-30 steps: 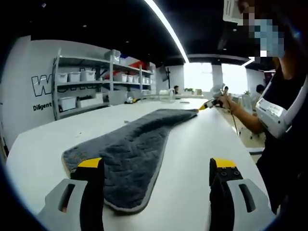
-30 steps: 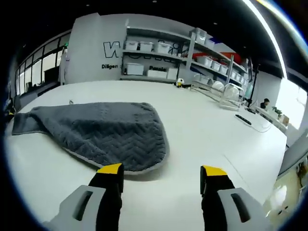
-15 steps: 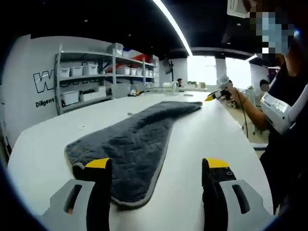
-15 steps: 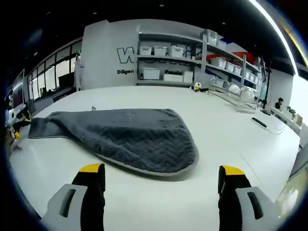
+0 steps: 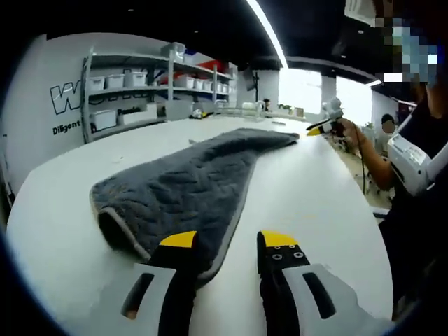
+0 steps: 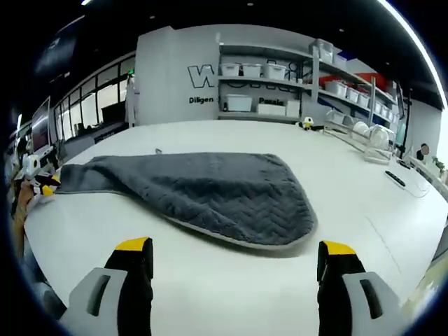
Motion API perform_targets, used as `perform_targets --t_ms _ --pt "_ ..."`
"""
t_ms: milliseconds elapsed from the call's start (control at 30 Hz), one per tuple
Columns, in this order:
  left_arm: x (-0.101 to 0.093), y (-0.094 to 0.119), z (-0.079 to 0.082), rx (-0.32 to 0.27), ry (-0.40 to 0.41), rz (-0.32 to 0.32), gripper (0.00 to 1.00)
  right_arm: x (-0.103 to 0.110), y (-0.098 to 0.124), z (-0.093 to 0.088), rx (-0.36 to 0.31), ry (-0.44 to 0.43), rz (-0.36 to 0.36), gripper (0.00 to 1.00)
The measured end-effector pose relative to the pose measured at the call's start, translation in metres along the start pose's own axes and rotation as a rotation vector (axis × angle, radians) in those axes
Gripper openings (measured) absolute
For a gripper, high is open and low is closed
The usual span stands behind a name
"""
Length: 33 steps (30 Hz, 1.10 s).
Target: Open the folded towel by lifting each exposed corner and separating the folded layers until the towel lies flat within the target outline without major curled edges
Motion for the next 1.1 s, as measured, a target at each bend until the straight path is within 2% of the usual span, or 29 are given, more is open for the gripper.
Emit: perform_targets --t_ms 133,300,367,633,767,1100 --pt "0.003 -0.001 -0.004 0.039 0.028 0.020 0.30 0.000 0.002 0.000 0.001 0.006 0.000 0.99" --pt "0.005 -0.002 -0.004 0.044 0.063 0.025 0.27 -0.001 0.004 0.000 -0.001 0.011 0.003 0.99" --pt "0.006 -0.001 -0.004 0.071 -0.003 0.044 0.23 -0.001 0.005 0.001 -0.003 0.013 0.003 0.99" --pt "0.002 -0.002 -0.003 0.091 -0.042 0.090 0.16 -0.001 0.006 0.000 -0.001 0.023 0.015 0.97" --pt "0.000 -0.003 -0.003 0.092 -0.046 0.092 0.06 -0.001 0.007 -0.002 0.003 0.023 0.012 0.97" --pt "-0.011 0.005 -0.003 0.085 -0.012 0.060 0.04 -0.001 0.013 -0.005 0.000 0.025 0.013 0.97"
Point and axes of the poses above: the point that each gripper's makers call its tool centre point, and the gripper's own axes: y roughly backward along the fingers, x roughly to its left, z roughly out of its top, the point moved 10 cm from there along y, roughly backward along the fingers, and after that the axes turned 5 degrees about x, right-handed, at the moved point
